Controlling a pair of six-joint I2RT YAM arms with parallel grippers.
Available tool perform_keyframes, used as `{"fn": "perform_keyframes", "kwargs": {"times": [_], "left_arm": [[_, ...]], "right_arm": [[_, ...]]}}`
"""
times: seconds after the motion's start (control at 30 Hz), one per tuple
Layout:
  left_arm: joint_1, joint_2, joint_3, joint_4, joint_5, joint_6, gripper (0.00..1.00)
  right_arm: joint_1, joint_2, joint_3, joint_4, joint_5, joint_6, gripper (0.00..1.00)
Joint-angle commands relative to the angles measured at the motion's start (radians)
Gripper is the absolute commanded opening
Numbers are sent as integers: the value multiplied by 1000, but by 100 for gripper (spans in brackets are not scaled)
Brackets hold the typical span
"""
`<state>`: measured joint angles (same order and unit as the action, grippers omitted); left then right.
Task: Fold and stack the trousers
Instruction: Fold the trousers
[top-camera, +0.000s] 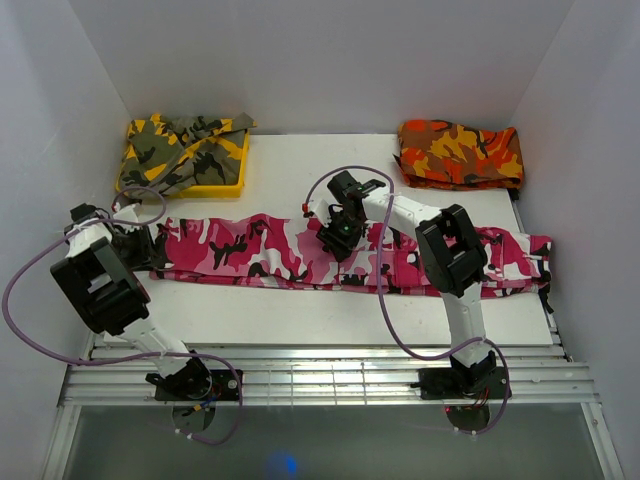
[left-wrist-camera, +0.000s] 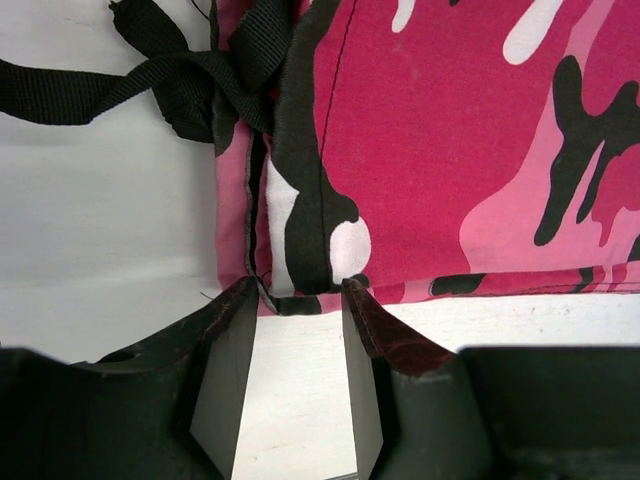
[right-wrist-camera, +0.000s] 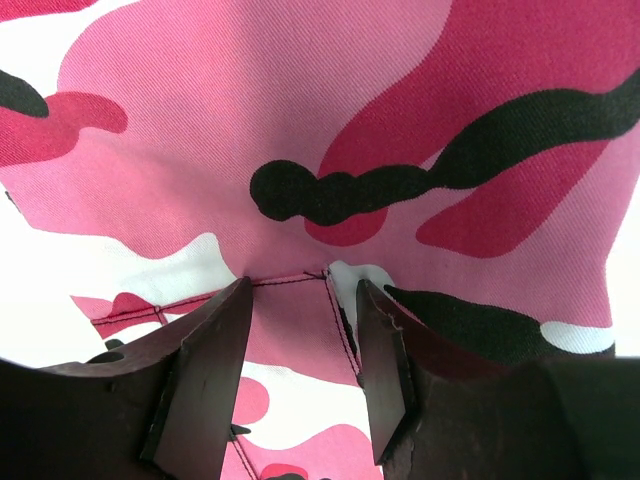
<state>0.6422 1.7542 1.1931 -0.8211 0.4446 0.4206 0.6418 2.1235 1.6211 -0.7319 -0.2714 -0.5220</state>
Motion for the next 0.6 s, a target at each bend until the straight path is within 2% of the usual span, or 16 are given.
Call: {"fn": "perform_keyframes", "kwargs": {"times": [0.0,0.2,0.27,0.3,0.33,0.4,0.43,0.57], "left_arm": [[5,8,28,31,14,-16,49],[2,22,20,42,40,-16,44],[4,18,17,43,46,-16,39],[4,16,19,43,54,-16,35],[2,13,20,43,54,-17,22],[2,-5,37,39,49,-19,12],[4,-13,43,36,46,-17,2],[5,-58,82,-13,26,-8,0]], "right_arm": [[7,50,5,-3,-18,10,52],[7,56,11,-9,-17,14,52],[7,58,14,-9,-17,16,52],[7,59,14,-8,-14,17,52],[7,59,14,-8,-14,19,52],[7,58,14,-11,-15,22,52],[7,58,14,-9,-14,23,52],[7,61,16,-12,-11,31,50]]}}
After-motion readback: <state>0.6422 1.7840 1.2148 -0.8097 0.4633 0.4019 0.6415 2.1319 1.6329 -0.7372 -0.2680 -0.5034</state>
